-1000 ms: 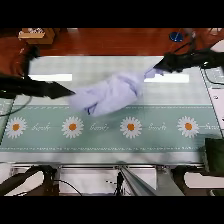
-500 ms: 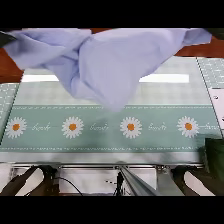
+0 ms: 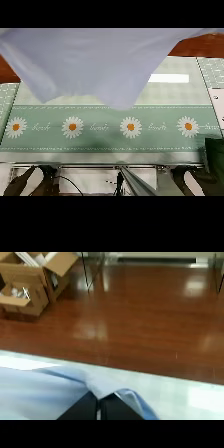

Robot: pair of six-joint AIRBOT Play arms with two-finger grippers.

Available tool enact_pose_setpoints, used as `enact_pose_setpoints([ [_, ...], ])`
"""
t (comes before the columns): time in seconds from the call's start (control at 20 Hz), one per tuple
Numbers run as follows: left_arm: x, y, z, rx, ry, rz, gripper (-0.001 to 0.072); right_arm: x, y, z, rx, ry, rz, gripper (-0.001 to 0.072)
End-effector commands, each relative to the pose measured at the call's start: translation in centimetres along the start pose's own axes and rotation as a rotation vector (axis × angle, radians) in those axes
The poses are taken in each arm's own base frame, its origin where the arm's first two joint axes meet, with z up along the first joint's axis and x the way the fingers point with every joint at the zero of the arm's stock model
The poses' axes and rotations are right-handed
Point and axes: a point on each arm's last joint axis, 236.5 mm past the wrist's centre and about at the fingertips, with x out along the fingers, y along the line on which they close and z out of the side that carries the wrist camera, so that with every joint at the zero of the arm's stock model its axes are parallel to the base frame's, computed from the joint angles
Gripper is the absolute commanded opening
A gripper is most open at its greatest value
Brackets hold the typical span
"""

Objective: Fold the shirts.

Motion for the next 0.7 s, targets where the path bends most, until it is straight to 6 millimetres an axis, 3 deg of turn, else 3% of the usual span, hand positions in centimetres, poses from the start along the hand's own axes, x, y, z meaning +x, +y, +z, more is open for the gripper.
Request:
enact_pose_setpoints([
  [0.0, -2.8, -4.1, 3.1, 0.099, -0.124, 0.016, 0.0022, -3.4, 1.6, 1.8, -0.016, -0.095, 0.000, 0.0031],
  [0.2, -6.2, -9.2, 5.7, 0.202, -0.253, 0.023, 0.0023, -6.2, 3.6, 4.7, 0.033, -0.239, 0.047, 0.0031],
  [0.35, -7.5, -11.7, 5.0, 0.245, -0.258, 0.019, 0.0022, -6.7, 5.2, 4.1, 0.054, -0.214, 0.106, 0.0031],
  [0.45, -7.0, -11.6, 2.7, 0.245, -0.159, 0.015, 0.0022, -6.2, 4.6, 1.8, 0.038, -0.117, 0.076, 0.0031],
  [0.55, -6.3, -8.7, -0.2, 0.164, -0.015, 0.080, 0.0022, -5.2, 2.9, -2.6, 0.042, 0.076, 0.018, 0.0031],
  [0.65, -5.3, -5.3, -2.9, 0.084, 0.103, 0.131, 0.0022, -3.8, 2.5, -7.5, 0.068, 0.315, 0.042, 0.0031],
])
